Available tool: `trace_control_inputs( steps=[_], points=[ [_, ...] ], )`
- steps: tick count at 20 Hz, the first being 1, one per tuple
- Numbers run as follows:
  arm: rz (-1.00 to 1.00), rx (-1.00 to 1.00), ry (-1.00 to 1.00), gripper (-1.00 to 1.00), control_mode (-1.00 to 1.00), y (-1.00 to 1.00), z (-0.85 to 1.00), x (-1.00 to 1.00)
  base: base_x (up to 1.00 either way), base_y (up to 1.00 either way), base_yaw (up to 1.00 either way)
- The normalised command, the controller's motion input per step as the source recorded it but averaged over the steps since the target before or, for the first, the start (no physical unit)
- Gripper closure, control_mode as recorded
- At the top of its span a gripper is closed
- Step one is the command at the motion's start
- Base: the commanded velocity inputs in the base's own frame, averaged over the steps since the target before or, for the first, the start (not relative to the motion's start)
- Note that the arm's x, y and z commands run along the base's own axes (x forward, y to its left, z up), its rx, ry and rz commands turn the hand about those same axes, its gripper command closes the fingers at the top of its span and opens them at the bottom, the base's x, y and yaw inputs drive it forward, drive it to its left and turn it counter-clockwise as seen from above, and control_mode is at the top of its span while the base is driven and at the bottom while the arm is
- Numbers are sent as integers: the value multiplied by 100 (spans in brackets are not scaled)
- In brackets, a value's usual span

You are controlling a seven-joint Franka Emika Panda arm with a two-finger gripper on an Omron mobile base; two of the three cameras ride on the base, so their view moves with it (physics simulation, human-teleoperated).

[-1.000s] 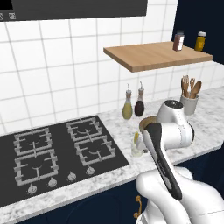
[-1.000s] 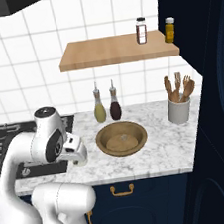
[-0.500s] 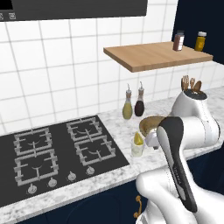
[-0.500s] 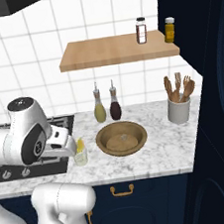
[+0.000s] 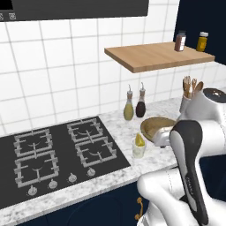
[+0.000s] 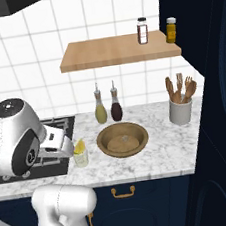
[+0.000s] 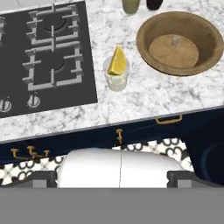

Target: Grab a lemon wedge from the fridge and one ice cube from the ice bowl, and put them in the glass of lemonade.

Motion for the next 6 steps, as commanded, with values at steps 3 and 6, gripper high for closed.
trace_control_inputs(
  steps=[3, 6],
  points=[
    [-2, 2, -10, -100, -100, 0, 36, 0, 0, 0, 0],
    [-4, 3, -2, -100, -100, 0, 36, 0, 0, 0, 0]
  ],
)
